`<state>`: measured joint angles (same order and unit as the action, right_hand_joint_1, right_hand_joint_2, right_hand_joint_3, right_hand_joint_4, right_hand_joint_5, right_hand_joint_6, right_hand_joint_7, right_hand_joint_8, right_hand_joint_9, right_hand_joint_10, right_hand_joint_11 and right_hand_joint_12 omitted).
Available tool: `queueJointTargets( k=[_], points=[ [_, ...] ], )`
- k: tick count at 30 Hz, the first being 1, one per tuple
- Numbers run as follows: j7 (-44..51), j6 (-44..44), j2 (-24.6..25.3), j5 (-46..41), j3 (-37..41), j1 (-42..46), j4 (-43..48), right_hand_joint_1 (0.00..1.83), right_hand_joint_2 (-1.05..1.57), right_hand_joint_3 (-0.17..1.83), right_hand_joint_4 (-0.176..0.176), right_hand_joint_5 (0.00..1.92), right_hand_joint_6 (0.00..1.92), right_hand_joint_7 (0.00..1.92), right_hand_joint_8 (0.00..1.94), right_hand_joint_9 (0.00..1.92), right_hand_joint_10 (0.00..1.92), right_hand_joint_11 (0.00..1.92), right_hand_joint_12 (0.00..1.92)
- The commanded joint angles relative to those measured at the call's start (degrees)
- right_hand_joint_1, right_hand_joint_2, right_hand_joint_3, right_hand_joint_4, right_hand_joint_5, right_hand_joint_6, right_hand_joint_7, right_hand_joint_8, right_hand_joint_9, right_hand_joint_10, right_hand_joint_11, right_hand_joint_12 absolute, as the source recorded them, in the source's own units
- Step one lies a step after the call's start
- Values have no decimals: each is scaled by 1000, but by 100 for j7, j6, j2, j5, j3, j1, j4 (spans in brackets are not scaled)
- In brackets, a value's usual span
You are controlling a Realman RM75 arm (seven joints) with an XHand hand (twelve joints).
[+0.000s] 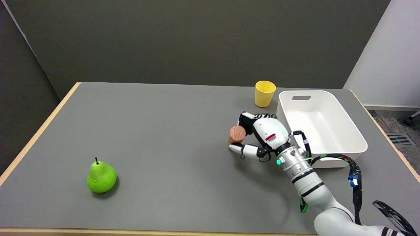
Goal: Place the wooden cylinder in the box.
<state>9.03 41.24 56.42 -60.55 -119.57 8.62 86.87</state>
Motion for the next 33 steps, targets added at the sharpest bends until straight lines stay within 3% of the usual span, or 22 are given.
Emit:
queueJointTargets(
  k=[1, 9, 15, 22, 33],
  points=[
    [11, 594, -109, 881, 595, -28, 546, 1176, 1092, 310, -78, 635, 1585, 885, 1216, 775, 1322, 588, 1670],
    [88, 726, -153, 1167, 1308, 100, 820, 1177, 1084, 323, -77, 638, 1580, 890, 1217, 782, 1318, 599, 1666],
    [1028, 1011, -261, 1070, 2064, 462, 1106, 1177, 1087, 317, -79, 637, 1577, 891, 1217, 786, 1309, 608, 1663],
    [1895, 1551, -290, 606, 2694, 1033, 1254, 1177, 1087, 316, -79, 636, 1572, 893, 1218, 793, 1305, 618, 1661],
    [2012, 2152, -330, -611, 2835, 1462, 418, 1174, 1088, 317, -73, 636, 1574, 889, 1222, 798, 1301, 622, 1659]
  ],
)
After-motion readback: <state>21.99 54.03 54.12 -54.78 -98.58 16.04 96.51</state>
